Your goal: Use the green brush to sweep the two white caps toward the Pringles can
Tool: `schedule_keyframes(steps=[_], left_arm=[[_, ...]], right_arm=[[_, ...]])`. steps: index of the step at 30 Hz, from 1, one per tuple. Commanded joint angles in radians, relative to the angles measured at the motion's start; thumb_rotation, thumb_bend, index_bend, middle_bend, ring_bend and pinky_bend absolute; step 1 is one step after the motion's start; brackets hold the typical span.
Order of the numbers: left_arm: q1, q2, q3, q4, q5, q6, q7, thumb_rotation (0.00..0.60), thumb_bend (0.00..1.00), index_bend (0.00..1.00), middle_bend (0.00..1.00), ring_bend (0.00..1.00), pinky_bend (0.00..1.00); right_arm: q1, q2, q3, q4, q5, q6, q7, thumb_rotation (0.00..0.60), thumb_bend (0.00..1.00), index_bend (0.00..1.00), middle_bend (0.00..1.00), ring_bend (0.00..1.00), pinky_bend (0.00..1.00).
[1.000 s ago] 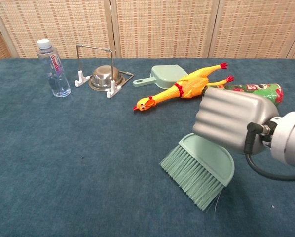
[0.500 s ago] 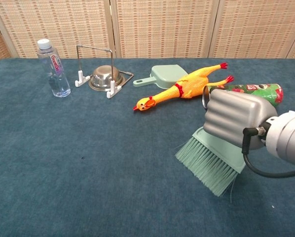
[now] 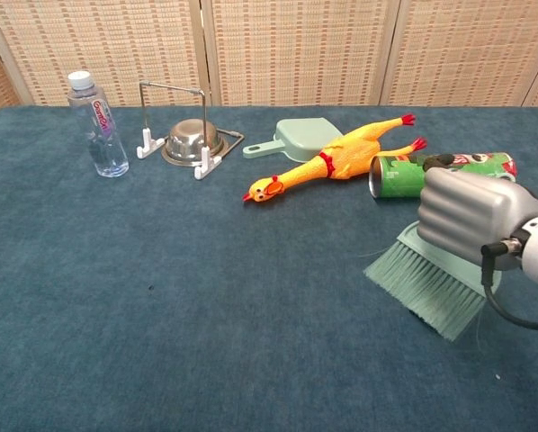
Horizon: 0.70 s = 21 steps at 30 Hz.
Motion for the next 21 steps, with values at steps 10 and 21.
schedule_keyframes(steps=[10,21], left_arm=[[0.001,-0.008,0.005,-0.005,0.005,-0.002,0.031,0.6,0.41,0.0,0.0,0.0,0.04],[-0.005,-0.022,0.006,0.001,-0.003,-0.025,0.056,0.6,0.41,0.0,0.0,0.0,0.04]], right_arm=[[-0.039,0.005,-0.053,0.167,0.012,0.014,0.044,0.6,0.49,0.91,0.83,0.57,0.3],[-0.074,0.042,-0.044,0.297,0.06,-0.008,0.115,0.6,0.49,0.91,0.83,0.57,0.3]])
